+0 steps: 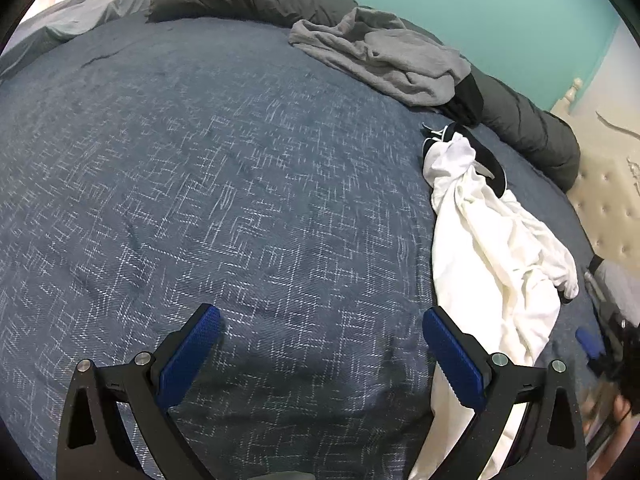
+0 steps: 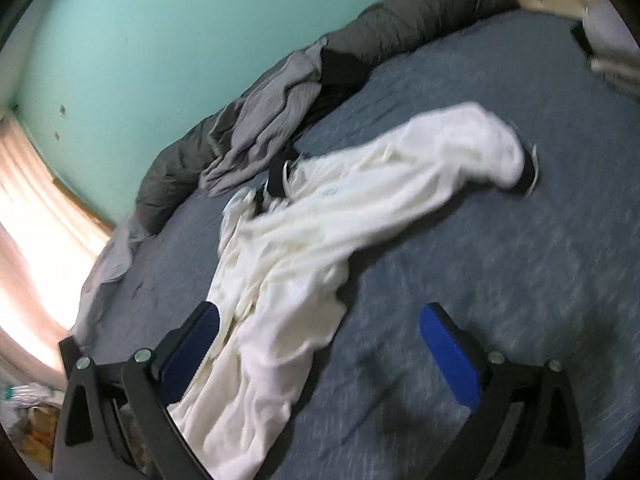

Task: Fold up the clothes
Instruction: 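Open the right tool and drop the white shirt onto the bed, then grasp the shirt's black-trimmed hem with the left tool and pull it outward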

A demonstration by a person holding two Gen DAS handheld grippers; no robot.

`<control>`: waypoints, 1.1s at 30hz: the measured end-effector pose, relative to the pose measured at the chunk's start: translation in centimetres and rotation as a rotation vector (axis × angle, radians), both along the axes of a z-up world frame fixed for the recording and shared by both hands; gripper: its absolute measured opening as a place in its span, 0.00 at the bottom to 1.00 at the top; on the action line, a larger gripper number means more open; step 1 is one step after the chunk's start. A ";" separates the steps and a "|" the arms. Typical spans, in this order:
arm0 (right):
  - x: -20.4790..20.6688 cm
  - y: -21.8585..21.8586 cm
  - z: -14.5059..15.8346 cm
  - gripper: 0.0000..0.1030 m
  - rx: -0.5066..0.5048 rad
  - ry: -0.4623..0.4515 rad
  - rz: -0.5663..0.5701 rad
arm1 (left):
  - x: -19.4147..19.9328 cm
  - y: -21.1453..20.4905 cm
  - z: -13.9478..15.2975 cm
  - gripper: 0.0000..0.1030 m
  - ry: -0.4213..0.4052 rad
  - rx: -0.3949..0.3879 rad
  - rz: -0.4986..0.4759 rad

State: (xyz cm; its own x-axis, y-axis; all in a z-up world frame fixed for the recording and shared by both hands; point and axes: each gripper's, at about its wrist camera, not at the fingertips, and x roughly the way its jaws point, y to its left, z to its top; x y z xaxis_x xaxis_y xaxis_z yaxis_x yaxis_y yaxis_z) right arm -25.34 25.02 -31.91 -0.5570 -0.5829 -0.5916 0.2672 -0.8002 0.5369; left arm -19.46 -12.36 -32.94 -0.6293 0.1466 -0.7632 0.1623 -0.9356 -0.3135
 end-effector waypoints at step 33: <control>0.1 -2.6 0.6 0.98 0.041 0.048 0.162 | -12.3 5.6 5.0 1.00 -0.010 -0.156 -0.199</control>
